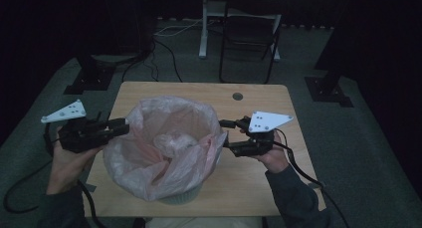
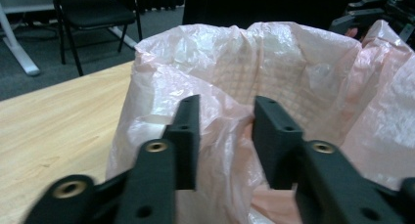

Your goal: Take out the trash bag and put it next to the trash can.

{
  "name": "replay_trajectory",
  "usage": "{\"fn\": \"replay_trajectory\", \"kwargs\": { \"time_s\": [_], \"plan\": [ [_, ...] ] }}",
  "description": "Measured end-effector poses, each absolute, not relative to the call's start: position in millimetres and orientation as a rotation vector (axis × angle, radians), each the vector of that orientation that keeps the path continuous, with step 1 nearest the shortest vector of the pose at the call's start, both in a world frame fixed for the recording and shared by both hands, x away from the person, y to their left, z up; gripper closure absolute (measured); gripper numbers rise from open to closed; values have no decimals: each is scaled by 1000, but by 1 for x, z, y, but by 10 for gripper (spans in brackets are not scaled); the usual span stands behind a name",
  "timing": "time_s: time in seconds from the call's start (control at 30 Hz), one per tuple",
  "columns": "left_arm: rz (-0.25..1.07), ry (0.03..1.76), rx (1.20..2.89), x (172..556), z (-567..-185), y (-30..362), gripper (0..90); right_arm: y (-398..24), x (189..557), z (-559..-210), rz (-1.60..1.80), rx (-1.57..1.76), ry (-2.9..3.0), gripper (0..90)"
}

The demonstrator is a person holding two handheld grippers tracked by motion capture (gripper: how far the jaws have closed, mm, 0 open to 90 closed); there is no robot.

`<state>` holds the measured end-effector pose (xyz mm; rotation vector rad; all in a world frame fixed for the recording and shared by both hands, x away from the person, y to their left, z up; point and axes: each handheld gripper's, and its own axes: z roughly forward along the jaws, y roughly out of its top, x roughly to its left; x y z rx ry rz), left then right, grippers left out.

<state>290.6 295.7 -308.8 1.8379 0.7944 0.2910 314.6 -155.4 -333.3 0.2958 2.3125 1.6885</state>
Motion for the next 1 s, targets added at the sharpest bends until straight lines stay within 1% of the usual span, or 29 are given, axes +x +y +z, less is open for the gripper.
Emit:
{"fn": "replay_trajectory", "kwargs": {
  "time_s": [0.13,0.17,0.23,0.47,0.53,0.6,0.63,0.67,0.7,0.77,0.87,1.0],
  "plan": [
    [295,790,1847,292,-309,292,822,-151,318,-334,1643,311,2340,368],
    [296,789,1846,292,-308,291,822,-151,318,-334,1643,311,2340,368],
    [301,788,1851,293,-307,288,878,-146,320,-334,1605,315,2359,352],
    [300,746,1824,293,-294,281,887,-138,324,-329,1594,327,2360,347],
    [301,734,1826,295,-289,279,887,-133,325,-324,1592,325,2345,378],
    [300,706,1825,295,-279,275,887,-131,325,-320,1590,322,2332,448],
    [300,706,1825,295,-279,275,888,-130,325,-318,1590,314,2316,492],
    [308,690,1818,294,-271,274,888,-130,325,-316,1598,310,2309,584],
    [308,690,1818,294,-271,274,888,-130,325,-313,1612,293,2304,653],
    [336,669,1812,292,-260,272,889,-130,325,-307,1626,278,2280,733],
    [343,657,1794,291,-253,273,889,-132,321,-296,1665,256,2219,746],
    [346,650,1774,291,-246,272,889,-135,319,-287,1761,245,2152,730]
  ]
}}
